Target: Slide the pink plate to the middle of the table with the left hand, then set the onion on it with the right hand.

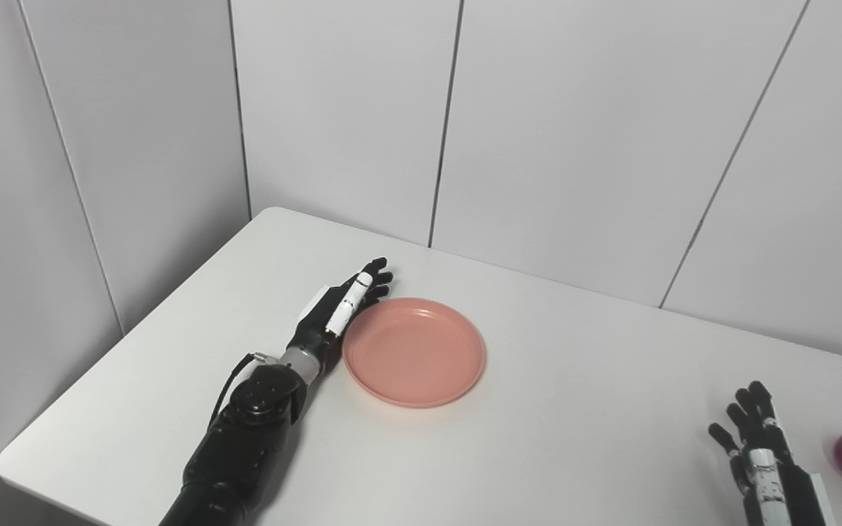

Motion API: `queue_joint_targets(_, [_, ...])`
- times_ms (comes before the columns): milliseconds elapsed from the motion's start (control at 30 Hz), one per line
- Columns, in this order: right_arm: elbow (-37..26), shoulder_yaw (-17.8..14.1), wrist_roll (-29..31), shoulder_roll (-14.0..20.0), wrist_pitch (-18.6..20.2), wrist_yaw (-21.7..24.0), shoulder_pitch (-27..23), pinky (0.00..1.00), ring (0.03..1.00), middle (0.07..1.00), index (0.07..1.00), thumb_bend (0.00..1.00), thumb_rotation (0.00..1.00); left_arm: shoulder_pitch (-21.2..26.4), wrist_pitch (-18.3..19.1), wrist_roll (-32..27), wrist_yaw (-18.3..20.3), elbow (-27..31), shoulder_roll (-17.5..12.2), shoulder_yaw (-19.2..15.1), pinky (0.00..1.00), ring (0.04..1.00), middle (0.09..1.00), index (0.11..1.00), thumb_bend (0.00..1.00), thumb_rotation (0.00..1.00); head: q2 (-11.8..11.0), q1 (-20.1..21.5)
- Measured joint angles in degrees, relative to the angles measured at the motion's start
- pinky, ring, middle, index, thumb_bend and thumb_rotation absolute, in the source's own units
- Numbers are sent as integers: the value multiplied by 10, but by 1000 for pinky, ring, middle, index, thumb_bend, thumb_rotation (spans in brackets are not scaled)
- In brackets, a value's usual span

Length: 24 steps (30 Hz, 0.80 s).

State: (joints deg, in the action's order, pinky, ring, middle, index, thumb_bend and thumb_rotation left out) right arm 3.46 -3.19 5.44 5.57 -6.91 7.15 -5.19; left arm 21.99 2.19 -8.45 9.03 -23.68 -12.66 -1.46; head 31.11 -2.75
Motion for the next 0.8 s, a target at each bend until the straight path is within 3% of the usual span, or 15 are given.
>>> queue_joint_targets(333, [-24,26,-36,-37,15,-30,11,993,990,978,969,679,790,-12,32,-11,9,34,12,0,960,950,945,946,498,1000,13,87])
queue_joint_targets(367, [-24,27,-36,-40,19,-31,11,994,990,979,969,684,788,-12,32,-11,11,34,12,1,962,951,945,946,500,1000,13,107])
queue_joint_targets(533, [-26,32,-42,-53,34,-42,11,988,985,977,966,715,769,-16,32,-11,10,39,18,0,962,952,947,947,511,1000,13,131])
queue_joint_targets(800, [-27,40,-45,-65,38,-52,11,1000,992,979,971,709,773,-32,11,-8,-4,47,48,0,976,962,958,964,528,1000,6,185])
